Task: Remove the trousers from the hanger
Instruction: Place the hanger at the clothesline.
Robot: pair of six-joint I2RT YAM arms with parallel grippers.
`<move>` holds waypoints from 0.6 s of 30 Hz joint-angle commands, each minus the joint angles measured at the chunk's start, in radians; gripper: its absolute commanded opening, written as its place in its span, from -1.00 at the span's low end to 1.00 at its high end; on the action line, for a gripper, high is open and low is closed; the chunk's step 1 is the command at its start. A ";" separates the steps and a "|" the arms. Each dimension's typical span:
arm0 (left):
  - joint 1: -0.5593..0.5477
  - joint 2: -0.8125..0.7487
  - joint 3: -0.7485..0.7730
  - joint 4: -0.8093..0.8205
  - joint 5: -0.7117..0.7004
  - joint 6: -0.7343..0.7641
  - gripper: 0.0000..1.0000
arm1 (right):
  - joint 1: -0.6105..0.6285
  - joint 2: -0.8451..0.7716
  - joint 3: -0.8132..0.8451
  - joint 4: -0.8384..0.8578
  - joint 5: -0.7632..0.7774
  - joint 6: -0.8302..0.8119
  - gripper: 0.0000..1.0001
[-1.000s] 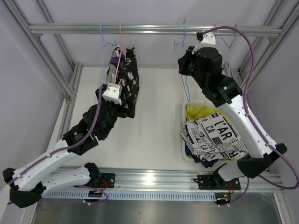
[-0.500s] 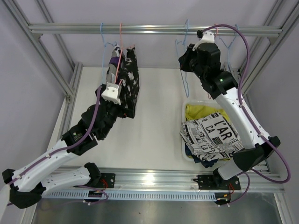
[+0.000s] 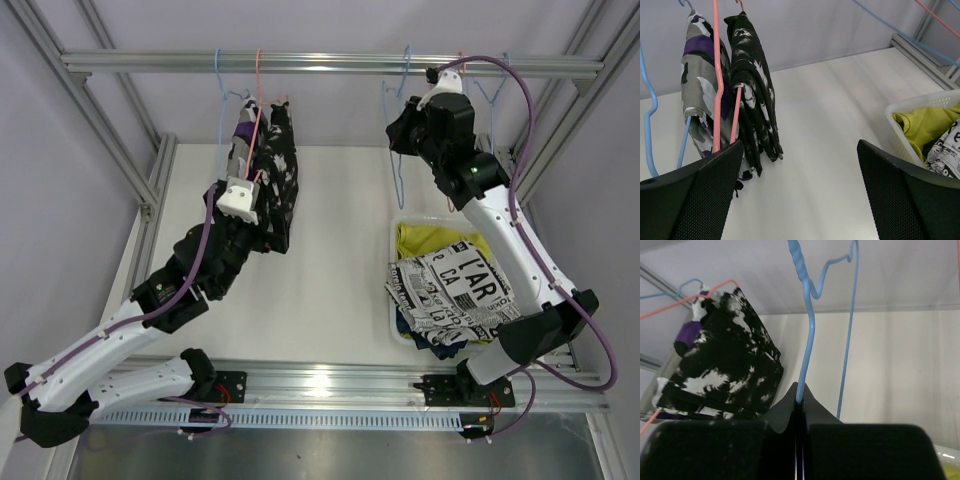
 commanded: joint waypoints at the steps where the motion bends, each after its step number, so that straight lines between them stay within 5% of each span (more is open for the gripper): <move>1: 0.016 -0.014 -0.005 0.026 0.021 -0.008 0.99 | -0.010 -0.011 -0.051 0.049 -0.020 0.002 -1.00; 8: 0.016 -0.020 -0.004 0.025 0.024 -0.008 0.99 | -0.017 -0.056 -0.154 0.069 -0.023 0.001 -0.97; 10: 0.016 -0.022 -0.004 0.025 0.024 -0.008 0.99 | -0.016 -0.070 -0.184 0.080 -0.030 0.001 -0.78; 14: 0.016 -0.025 -0.005 0.025 0.027 -0.006 0.99 | -0.016 -0.131 -0.255 0.090 -0.047 0.005 0.04; 18: 0.021 -0.043 -0.012 0.041 0.006 0.014 0.99 | -0.011 -0.203 -0.350 0.101 -0.050 0.017 0.36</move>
